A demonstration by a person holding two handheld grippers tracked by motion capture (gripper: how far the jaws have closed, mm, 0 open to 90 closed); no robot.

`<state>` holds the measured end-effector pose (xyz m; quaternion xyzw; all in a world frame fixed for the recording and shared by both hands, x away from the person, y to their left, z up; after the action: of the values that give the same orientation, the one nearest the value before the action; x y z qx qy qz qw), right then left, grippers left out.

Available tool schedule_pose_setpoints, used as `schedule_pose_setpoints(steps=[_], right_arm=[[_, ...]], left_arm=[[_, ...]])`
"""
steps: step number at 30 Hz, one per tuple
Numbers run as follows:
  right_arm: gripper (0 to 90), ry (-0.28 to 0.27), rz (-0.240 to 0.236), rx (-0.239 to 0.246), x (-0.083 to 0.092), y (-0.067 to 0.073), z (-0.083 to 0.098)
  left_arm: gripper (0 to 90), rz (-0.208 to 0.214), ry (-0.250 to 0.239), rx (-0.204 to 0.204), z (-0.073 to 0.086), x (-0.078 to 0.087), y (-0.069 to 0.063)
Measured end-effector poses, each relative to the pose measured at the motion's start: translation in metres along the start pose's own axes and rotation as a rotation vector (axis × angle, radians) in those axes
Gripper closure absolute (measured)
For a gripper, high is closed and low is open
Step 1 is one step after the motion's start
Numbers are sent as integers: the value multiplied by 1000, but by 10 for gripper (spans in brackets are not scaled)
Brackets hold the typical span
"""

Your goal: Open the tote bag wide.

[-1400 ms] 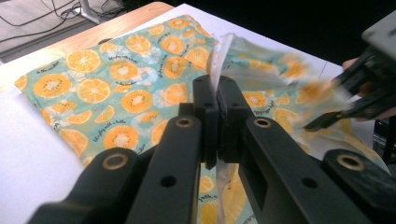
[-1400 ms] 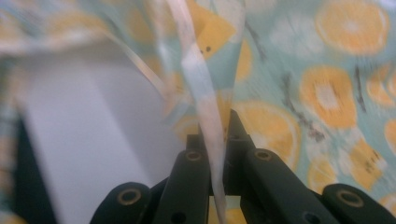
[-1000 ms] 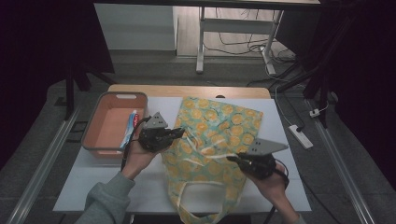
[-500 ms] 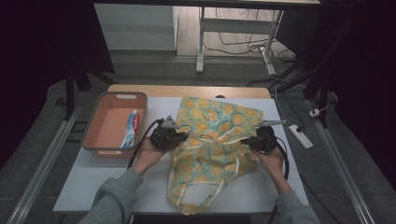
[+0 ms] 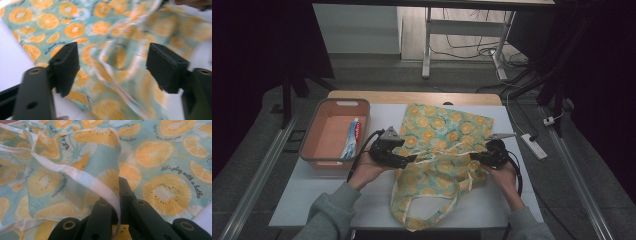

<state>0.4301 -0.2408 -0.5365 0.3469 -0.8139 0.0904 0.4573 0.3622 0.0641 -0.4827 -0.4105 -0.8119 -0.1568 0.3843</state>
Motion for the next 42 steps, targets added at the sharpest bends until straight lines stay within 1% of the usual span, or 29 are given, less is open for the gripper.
schedule_pose_setpoints(steps=[1, 3, 5, 8, 10, 11, 13, 14, 15, 16, 17, 18, 20, 22, 23, 24, 25, 26, 27, 28, 29, 32, 34, 35, 36, 38, 39, 40, 42], right_arm=[[897, -2, -2, -1, 1, 0, 0], [897, -8, -4, 1, 2, 0, 0], [898, -12, -3, 2, 4, 0, 0], [897, -17, -4, 6, 6, 2, -1], [897, -19, -8, 7, 6, 2, 0], [897, -19, -10, 5, 7, 2, 0], [897, -20, -17, 3, 7, 2, 0], [897, -22, -20, 1, 7, 2, 0], [897, -23, -22, 3, 7, 2, 0], [897, -24, -24, 6, 8, 3, 0], [897, -24, -24, 6, 8, 3, 0], [897, -26, -28, 10, 9, 3, 0], [897, -33, -32, 15, 13, 4, -1], [897, -51, -58, 21, 21, 7, -1], [897, -63, -81, 22, 26, 10, -1], [897, -87, -124, 29, 36, 14, -2], [897, -87, -124, 29, 36, 14, -2], [895, -96, -149, 33, 42, 18, -3], [893, -107, -160, 40, 48, 21, -4], [884, -134, -173, 71, 63, 28, -6], [884, -134, -173, 71, 63, 28, -6], [883, -189, -206, 92, 81, 38, -8], [879, -199, -195, 111, 85, 42, -9], [864, -202, -187, 109, 84, 42, -9], [806, -195, -170, 101, 81, 41, -9], [625, -172, -127, 77, 74, 37, -8], [576, -169, -102, 71, 73, 35, -8], [542, -182, -90, 74, 76, 37, -9], [464, -221, -48, 123, 91, 47, -14]], left_arm=[[258, -3, 5, -23, 1, 3, -4], [253, 3, 33, -59, 2, 1, -13], [282, -17, 59, -124, 1, -5, -23], [330, -31, 107, -196, -3, -21, -35], [388, -47, 163, -254, -2, -34, -41], [413, -80, 201, -278, -1, -41, -41], [473, -126, 274, -306, 4, -52, -38], [514, -132, 295, -311, 7, -56, -36], [632, -128, 306, -315, 9, -58, -34], [799, -120, 307, -309, 10, -59, -32], [799, -115, 295, -297, 10, -58, -29], [873, -105, 278, -287, 9, -54, -27], [882, -82, 224, -269, 6, -43, -23], [884, -36, 157, -246, 2, -28, -21], [884, -24, 127, -234, 0, -20, -19], [885, -12, 98, -226, -2, -12, -18], [885, 1, 69, -221, -4, -4, -17], [885, 9, 37, -216, -7, 4, -16], [885, 7, 10, -213, -9, 13, -15], [884, -3, -14, -213, -12, 22, -14], [884, -17, -40, -208, -14, 29, -13], [885, -20, -79, -199, -18, 41, -10], [884, -17, -79, -184, -18, 39, -7], [884, -18, -77, -173, -17, 38, -6], [885, -13, -75, -159, -17, 36, -4], [884, 11, -75, -128, -16, 32, 0], [884, 14, -76, -116, -16, 31, 2], [884, 12, -75, -106, -15, 29, 4], [884, 16, -75, -86, -15, 27, 7]])
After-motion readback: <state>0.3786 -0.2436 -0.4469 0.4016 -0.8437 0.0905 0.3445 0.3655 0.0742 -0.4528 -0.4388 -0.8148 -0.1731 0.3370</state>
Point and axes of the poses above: each handheld gripper's, and its own axes: x roughly backward along the jaws, z roughly out of its underside, y roughly to its left, the point moved 6 cm from there along -x, roughly forward along the jaws, and after that the axes turned 10 degrees about y, right-handed, at the moved point
